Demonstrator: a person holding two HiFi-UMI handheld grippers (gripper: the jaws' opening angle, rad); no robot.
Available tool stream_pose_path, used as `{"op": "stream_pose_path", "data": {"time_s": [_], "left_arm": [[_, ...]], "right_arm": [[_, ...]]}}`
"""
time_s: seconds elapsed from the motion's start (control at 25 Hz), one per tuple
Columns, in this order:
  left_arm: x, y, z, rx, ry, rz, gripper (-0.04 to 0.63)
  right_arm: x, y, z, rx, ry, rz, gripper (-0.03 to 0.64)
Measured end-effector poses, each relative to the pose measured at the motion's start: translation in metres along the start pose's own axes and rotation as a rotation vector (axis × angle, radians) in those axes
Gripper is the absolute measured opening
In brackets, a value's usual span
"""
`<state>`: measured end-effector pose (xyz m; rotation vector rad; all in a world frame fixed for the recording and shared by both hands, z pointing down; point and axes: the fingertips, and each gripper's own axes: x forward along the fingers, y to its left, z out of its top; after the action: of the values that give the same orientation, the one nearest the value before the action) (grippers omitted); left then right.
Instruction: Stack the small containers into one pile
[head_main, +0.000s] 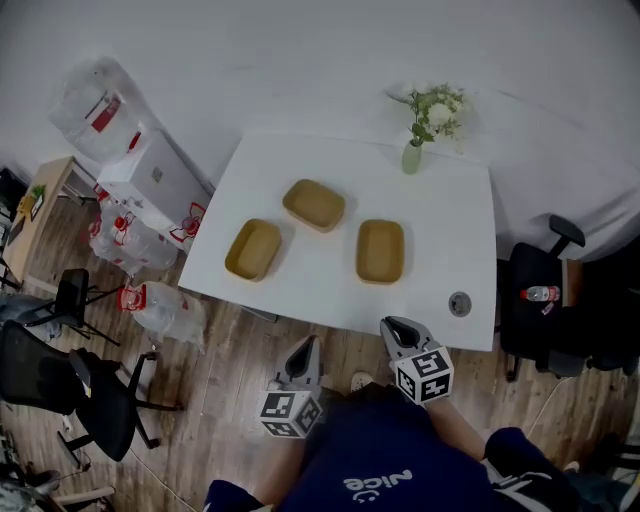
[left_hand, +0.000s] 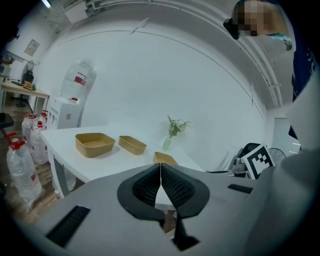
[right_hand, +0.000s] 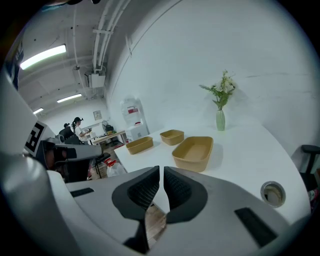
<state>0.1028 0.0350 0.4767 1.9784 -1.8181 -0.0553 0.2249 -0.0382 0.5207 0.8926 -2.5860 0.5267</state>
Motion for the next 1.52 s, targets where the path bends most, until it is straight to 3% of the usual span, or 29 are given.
{"op": "stream_pose_path", "data": {"time_s": [0.32,0.52,0.76,0.92,1.36,1.44,1.52], "left_arm": [[0.028,-0.007,0.012,-0.014,-0.002,-0.127,0.020],[0.051,0.025,0.023,-0.006,0.007,-0.138,0.020],[0.094,0.079,0.062,0.021,0.018,-0.156,0.020],[0.111,0.107,0.087,-0.001,-0.001,-0.238,0.020],[0.141,0.173,0.122,0.066,0.037,-0.309,0.020],[0.144,0.184,0.129,0.064,0.027,-0.311,0.020],[0.146,0.195,0.135,0.053,0.016,-0.307,0.020]], "right_arm": [[0.019,-0.009,0.019,0.009,-0.028,0.012,0.057],[0.043,-0.014,0.034,0.031,-0.038,-0.069,0.057],[0.084,-0.022,0.058,0.047,-0.010,-0.167,0.057],[0.110,-0.028,0.071,0.082,-0.002,-0.244,0.057],[0.160,-0.037,0.095,0.176,-0.011,-0.399,0.058],[0.167,-0.039,0.099,0.182,-0.002,-0.408,0.082],[0.174,-0.040,0.101,0.201,0.001,-0.397,0.161]]}}
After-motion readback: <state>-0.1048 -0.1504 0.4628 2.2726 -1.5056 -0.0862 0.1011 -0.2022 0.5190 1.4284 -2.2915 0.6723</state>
